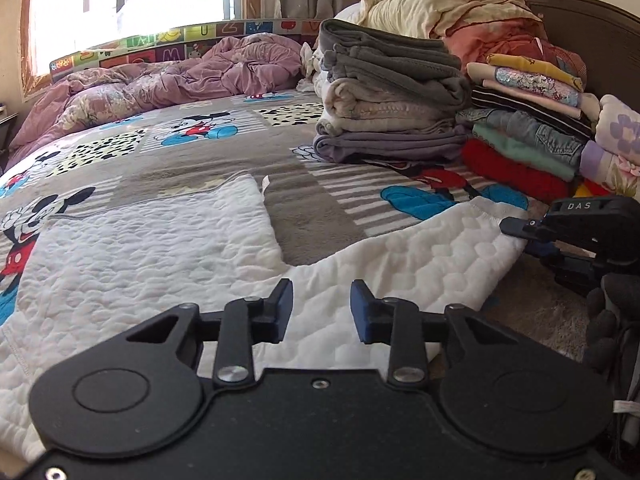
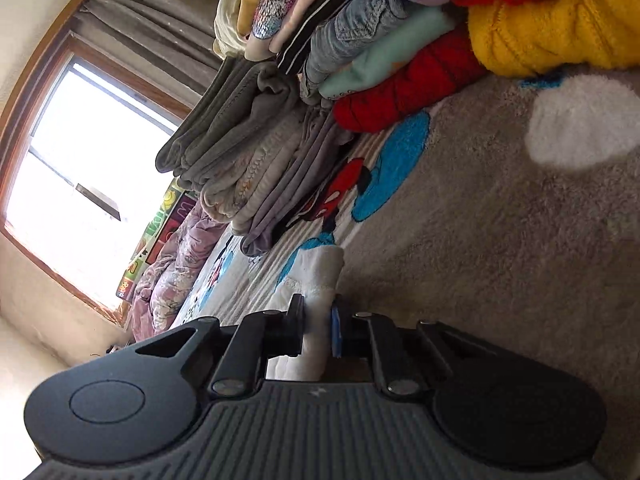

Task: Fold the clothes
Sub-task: 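Grasp the white sweatshirt's sleeve cuff with the right gripper and lift it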

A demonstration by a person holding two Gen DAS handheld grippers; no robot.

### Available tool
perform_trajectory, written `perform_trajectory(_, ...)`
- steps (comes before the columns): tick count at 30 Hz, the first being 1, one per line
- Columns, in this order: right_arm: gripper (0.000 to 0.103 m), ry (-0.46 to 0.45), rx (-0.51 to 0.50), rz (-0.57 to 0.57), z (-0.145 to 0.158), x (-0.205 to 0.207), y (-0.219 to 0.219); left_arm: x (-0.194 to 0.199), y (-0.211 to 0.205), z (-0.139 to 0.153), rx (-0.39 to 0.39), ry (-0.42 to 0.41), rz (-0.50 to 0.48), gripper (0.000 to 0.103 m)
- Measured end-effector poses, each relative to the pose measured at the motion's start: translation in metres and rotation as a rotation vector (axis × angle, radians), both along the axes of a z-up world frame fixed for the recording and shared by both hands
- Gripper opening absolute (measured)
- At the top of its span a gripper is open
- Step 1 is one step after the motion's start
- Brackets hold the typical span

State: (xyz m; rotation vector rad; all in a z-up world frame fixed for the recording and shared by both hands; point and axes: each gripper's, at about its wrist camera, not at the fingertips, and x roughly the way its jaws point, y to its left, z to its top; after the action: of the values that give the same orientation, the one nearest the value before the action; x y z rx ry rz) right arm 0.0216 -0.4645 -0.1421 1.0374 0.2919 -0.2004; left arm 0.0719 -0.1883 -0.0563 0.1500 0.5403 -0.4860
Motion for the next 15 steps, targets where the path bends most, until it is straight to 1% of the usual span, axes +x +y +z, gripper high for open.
perform_trajectory(4,0.015,0.015,0.000,-0.032,0.000,-0.004,-0.004,0.032,-0.031,-0.009,-0.014,0.051,-0.021,0.029)
perform_trajectory(5,0.015,0.019,0.000,-0.040,0.000,-0.005,-0.006,0.040,-0.037,-0.014,-0.015,0.082,-0.032,0.029)
perform_trajectory(6,0.015,0.023,0.000,-0.048,0.001,-0.006,-0.007,0.051,-0.044,-0.024,0.002,0.156,-0.064,0.029)
perform_trajectory(7,0.016,0.026,0.000,-0.056,0.001,-0.007,-0.008,0.051,-0.046,-0.023,0.021,0.158,-0.078,0.029)
perform_trajectory(9,0.023,0.034,-0.013,-0.059,0.002,-0.007,-0.007,0.052,-0.049,-0.021,0.051,0.159,-0.102,0.029)
perform_trajectory(11,0.037,0.032,-0.033,-0.045,0.005,-0.005,-0.005,0.050,-0.040,-0.009,-0.037,0.134,-0.086,0.029)
perform_trajectory(12,0.040,0.028,-0.041,-0.036,0.006,-0.005,-0.003,0.052,-0.038,-0.007,-0.080,0.128,-0.073,0.029)
perform_trajectory(13,0.046,0.027,-0.049,-0.026,0.006,-0.003,-0.002,0.055,-0.044,-0.013,-0.061,0.153,-0.077,0.029)
perform_trajectory(15,0.045,0.029,-0.068,-0.008,0.005,0.003,0.000,0.062,-0.056,-0.025,-0.018,0.194,-0.087,0.029)
